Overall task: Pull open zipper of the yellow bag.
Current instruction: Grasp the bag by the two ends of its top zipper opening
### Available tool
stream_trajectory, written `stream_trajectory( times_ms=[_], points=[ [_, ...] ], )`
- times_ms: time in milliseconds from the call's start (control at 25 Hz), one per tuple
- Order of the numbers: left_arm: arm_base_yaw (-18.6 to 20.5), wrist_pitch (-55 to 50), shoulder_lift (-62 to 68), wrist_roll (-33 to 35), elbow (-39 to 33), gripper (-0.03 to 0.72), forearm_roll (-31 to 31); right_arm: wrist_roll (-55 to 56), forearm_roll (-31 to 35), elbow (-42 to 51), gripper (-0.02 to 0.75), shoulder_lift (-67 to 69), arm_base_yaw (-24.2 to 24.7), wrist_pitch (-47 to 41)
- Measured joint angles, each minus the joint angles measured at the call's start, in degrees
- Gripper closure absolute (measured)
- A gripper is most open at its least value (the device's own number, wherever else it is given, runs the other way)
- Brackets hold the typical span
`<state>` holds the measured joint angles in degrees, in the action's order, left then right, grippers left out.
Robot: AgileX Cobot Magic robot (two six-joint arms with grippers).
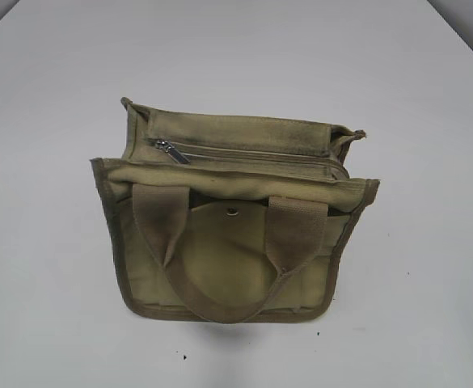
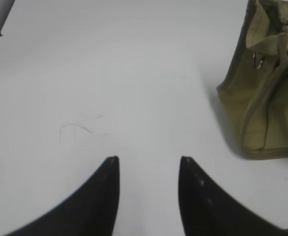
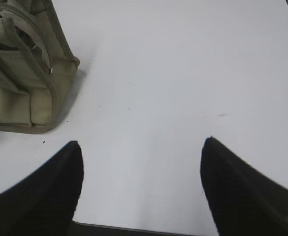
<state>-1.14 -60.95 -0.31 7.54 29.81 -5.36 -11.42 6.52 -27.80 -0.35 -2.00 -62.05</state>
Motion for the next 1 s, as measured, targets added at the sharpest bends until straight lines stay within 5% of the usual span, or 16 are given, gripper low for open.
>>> stream_trajectory(
  times_ms=[1000],
  points=[
    [0.00,0.00,0.00,0.00,0.00,0.377,0.00,0.00,0.05,0.00,0.164,0.00,0.00,0.00]
  ],
)
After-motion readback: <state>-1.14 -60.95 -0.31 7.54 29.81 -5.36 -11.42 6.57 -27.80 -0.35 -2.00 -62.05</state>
